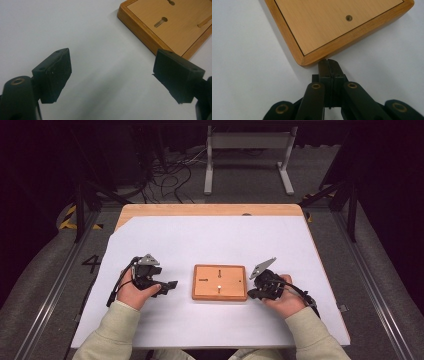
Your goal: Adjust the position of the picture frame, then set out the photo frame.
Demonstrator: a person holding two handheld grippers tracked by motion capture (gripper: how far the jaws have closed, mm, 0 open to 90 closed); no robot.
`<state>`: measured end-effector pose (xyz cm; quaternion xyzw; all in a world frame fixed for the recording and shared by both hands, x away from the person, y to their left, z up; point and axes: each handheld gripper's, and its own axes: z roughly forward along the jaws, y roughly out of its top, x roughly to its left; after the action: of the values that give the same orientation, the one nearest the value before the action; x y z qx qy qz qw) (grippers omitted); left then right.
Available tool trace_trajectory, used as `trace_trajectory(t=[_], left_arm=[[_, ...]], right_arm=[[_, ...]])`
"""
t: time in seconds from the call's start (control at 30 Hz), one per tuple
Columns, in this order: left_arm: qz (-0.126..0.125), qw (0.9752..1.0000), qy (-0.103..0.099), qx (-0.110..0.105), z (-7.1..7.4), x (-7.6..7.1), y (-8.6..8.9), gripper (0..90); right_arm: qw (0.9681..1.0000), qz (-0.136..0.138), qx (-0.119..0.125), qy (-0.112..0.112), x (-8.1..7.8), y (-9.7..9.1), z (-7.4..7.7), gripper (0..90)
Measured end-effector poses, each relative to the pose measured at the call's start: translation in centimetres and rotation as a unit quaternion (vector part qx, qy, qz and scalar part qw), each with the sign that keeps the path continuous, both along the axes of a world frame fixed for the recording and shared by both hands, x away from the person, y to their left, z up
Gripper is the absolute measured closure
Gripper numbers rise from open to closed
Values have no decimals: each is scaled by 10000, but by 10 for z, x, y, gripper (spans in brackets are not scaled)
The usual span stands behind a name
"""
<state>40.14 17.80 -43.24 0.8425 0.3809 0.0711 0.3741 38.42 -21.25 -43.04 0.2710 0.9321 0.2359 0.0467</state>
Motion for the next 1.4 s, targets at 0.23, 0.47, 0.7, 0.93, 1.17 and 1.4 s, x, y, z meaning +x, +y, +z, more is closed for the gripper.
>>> trace_trajectory(t=[0.23, 0.47, 0.7, 0.93, 1.17, 1.4], left_arm=[[-19, 10000, 50, 13, 1, 1, 1, 155], [-71, 10000, 63, 8, 4, 1, 2, 150], [-83, 9999, 93, 47, 4, 0, 3, 150], [-54, 9999, 76, 51, 4, -2, 4, 148], [-53, 9999, 84, 74, 4, -3, 4, 146], [-57, 9999, 81, 83, 2, -3, 4, 143]], right_arm=[[9997, -39, 139, -212, -2, -5, 9, 865], [9955, -321, 570, -691, -7, -14, 26, 678], [9901, -389, 1030, -872, -9, -9, 35, 546], [9872, -5, 1256, -979, -13, 6, 42, 512], [9852, 383, 1315, -1033, -15, 30, 44, 504], [9852, 739, 1245, -914, -14, 49, 36, 528]])
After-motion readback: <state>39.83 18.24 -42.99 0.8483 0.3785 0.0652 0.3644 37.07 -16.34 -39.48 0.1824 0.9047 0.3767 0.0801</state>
